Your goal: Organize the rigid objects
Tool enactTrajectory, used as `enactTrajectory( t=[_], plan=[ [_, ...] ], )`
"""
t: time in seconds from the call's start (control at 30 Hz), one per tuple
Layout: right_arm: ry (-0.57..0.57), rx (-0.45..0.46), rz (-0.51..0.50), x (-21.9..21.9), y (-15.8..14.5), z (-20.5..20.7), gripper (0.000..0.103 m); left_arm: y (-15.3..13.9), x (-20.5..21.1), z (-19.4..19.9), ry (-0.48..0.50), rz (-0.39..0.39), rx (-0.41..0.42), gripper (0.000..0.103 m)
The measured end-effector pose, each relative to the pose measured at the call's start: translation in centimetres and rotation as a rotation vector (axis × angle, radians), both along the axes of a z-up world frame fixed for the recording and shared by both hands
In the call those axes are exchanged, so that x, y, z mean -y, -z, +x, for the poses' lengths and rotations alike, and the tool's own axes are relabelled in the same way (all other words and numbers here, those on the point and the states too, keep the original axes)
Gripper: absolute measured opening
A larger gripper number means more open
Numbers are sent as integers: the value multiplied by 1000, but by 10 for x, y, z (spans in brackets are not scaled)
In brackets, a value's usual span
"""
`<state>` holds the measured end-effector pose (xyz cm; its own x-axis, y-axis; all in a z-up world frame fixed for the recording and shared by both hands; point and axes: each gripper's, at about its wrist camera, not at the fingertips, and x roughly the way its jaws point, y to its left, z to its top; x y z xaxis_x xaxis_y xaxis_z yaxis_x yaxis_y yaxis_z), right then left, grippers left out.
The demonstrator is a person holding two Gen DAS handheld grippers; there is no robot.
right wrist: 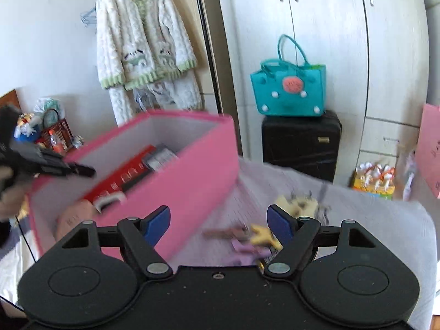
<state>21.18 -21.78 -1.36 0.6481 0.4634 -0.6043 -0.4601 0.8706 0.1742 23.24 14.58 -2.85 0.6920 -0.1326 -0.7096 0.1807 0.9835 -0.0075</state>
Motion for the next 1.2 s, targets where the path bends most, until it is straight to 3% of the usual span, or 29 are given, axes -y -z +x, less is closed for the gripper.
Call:
enactTrajectory(
  t=[0.13,0.4,0.6,0.77,1.2],
  plan=[
    [17,-65,-42,1,24,8,63,0,1,-1,0,1,3,6],
    [19,-38,-158,-16,46,17,63,-1,2,-3,0,11,8,6],
    [38,33,-272,-32,52,9,66,-1,4,-2,-2,13,5,6],
    [42,54,-322,-39,50,-2,60,-1,5,-2,2,19,5,6],
    [27,-64,-209,-33,44,-14,60,-1,5,-2,0,13,10,6]
  ],
)
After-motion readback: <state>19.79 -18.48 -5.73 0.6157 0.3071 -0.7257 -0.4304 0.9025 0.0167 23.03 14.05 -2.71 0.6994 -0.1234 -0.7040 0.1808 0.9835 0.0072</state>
